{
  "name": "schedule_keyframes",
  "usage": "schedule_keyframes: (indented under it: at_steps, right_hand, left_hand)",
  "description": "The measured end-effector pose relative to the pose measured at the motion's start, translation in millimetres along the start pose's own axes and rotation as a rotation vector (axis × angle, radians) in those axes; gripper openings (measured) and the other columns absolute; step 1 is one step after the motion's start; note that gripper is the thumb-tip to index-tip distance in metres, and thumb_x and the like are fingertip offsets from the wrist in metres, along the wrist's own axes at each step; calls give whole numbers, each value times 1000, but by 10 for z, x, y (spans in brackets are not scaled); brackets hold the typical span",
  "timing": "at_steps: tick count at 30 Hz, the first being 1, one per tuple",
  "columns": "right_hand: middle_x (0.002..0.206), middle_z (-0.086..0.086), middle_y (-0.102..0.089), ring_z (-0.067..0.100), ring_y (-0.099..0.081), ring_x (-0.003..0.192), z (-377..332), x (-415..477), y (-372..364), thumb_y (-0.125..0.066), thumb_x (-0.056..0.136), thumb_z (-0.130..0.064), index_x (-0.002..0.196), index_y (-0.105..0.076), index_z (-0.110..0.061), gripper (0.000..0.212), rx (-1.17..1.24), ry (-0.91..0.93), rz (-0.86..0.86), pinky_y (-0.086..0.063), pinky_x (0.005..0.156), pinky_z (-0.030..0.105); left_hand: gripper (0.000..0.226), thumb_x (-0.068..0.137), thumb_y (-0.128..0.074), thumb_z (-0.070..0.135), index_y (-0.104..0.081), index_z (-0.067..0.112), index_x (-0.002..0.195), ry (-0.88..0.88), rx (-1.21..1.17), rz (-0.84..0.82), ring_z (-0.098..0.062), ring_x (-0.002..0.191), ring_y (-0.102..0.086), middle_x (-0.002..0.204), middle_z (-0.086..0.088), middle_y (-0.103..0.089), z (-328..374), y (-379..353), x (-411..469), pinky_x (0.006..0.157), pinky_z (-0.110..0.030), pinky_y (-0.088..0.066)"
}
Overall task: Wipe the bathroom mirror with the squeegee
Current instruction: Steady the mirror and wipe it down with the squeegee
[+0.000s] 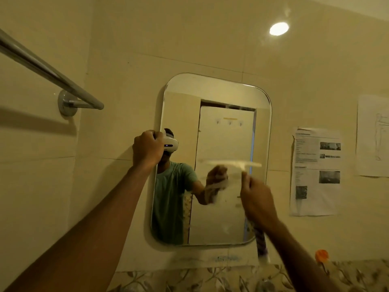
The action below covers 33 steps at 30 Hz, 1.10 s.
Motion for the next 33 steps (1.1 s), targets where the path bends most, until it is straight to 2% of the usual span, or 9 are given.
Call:
schedule_keyframes:
  at_steps: [5, 10, 13, 16, 18, 22, 24, 28, 33]
  right_hand:
    - [53, 1, -45, 1, -43, 28, -365, 785, 412, -30, 103, -38, 64, -45, -16, 47, 28, 47, 140, -30, 27, 10]
    - [56, 4, -53, 13, -48, 43, 294, -43, -86, -30, 102, -38, 70, -53, -18, 44, 28, -37, 132, -37, 34, 13]
    - [60, 8, -60, 21, -57, 51, 604, -729, -342, -26, 97, -45, 76, -58, -16, 49, -24, -152, 72, -54, 48, 37]
    - [62, 6, -62, 22, -59, 50, 658, -928, -386, -28, 99, -46, 79, -61, -18, 48, -48, -234, -14, -55, 47, 44]
    - [60, 7, -59, 20, -54, 46, 540, -725, -265, -31, 101, -43, 75, -59, -16, 47, 18, -200, -9, -51, 43, 41]
    - [59, 4, -53, 7, -47, 39, 229, 43, 174, -29, 102, -42, 70, -53, -13, 49, 52, -108, 131, -40, 33, 20]
    - [58, -1, -54, 8, -49, 43, 233, 181, 236, -28, 103, -42, 68, -52, -17, 49, 23, -91, 170, -37, 38, 22]
    - [62, 8, -59, 23, -58, 49, 713, -363, -113, -27, 101, -45, 71, -54, -18, 48, 15, -173, 149, -53, 42, 37]
    - [56, 2, -52, 21, -53, 45, 1074, -1179, -391, -26, 97, -49, 66, -47, -26, 44, -32, -336, 111, -54, 47, 42]
  left_hand:
    - [37, 98, -43, 31, -66, 3, 92, -29, 14, 12, -30, 83, -65, 91, -16, -68, -62, -5, -49, 64, -32, -51]
    - [37, 98, -41, 28, -67, 3, 90, -64, 40, 67, -26, 76, -61, 88, -16, -69, -141, -11, -152, 60, -28, -40]
    - [36, 98, -41, 28, -67, 4, 90, -65, 36, 64, -23, 73, -59, 88, -15, -70, -183, -16, -198, 60, -27, -40]
    - [36, 97, -42, 28, -66, 4, 86, -68, 37, 58, -22, 69, -56, 82, -13, -68, -241, -19, -275, 56, -25, -39]
    - [35, 97, -43, 28, -65, 6, 81, -76, 39, 36, -25, 68, -56, 75, -11, -64, -289, -33, -325, 59, -28, -41]
    - [33, 96, -42, 28, -58, 14, 71, -72, 53, 21, -24, 63, -53, 66, -4, -55, -323, -15, -352, 59, -28, -37]
    - [34, 96, -42, 28, -59, 13, 70, -78, 62, 18, -20, 58, -50, 62, -2, -53, -344, -17, -376, 53, -26, -34]
    - [34, 97, -44, 29, -56, 17, 68, -99, 76, 17, -6, 48, -43, 53, 6, -45, -437, -46, -494, 44, -21, -27]
    - [31, 97, -44, 25, -54, 17, 68, -108, 55, 29, -1, 48, -39, 54, 5, -45, -453, -37, -554, 44, -20, -26]
Point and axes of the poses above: each hand's wrist, its own x-axis towards the middle knuckle, its own y-axis out of the back of the hand, z = x × y, the point moved 8 cm from there along x, towards the middle knuckle
